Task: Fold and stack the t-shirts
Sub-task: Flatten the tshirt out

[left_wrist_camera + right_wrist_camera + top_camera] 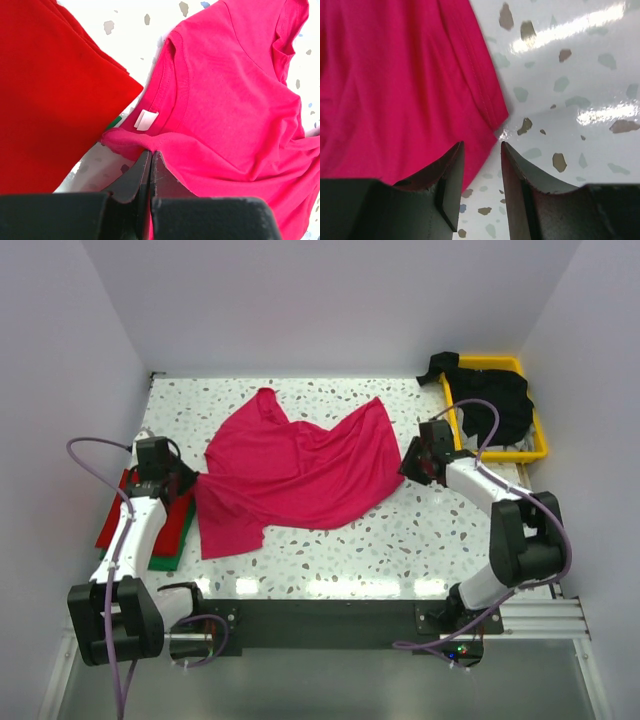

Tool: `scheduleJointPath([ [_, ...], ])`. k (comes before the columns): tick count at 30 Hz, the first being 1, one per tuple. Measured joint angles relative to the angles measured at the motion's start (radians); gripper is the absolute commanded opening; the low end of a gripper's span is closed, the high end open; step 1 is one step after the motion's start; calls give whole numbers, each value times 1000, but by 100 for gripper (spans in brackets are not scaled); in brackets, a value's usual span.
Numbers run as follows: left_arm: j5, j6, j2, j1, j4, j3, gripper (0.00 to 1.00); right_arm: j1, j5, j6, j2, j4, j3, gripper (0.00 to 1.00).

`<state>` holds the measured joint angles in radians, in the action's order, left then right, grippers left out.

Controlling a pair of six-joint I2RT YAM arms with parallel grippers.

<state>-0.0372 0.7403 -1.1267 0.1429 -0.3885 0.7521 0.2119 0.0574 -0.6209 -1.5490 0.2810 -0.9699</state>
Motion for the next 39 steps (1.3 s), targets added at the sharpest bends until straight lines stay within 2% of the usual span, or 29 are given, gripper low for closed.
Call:
scheduleJointPath([
  [9,5,-1,-1,0,1,0,0,0,-49,-9,-104,-84,39,41],
  [13,5,-1,-1,0,0,0,0,0,-51,-9,-146,-116,39,36],
  [17,5,-1,-1,0,0,0,0,0,-53,-11,-163,-129,33,17],
  [18,5,-1,0,0,0,0,0,0,-53,-9,-163,-127,33,7],
  [20,6,-1,4,0,-1,0,0,0,-51,-4,-162,-113,29,0],
  [28,8,-2,47,0,-3,2,0,0,-30,35,-60,8,-57,0],
  [34,8,11,26,0,-16,52,0,3,-34,54,-114,58,-319,0],
  [37,10,29,-11,0,-12,83,0,4,-54,55,-238,60,-482,13],
  [39,15,39,-37,1,-1,91,0,5,-72,58,-355,52,-594,27],
])
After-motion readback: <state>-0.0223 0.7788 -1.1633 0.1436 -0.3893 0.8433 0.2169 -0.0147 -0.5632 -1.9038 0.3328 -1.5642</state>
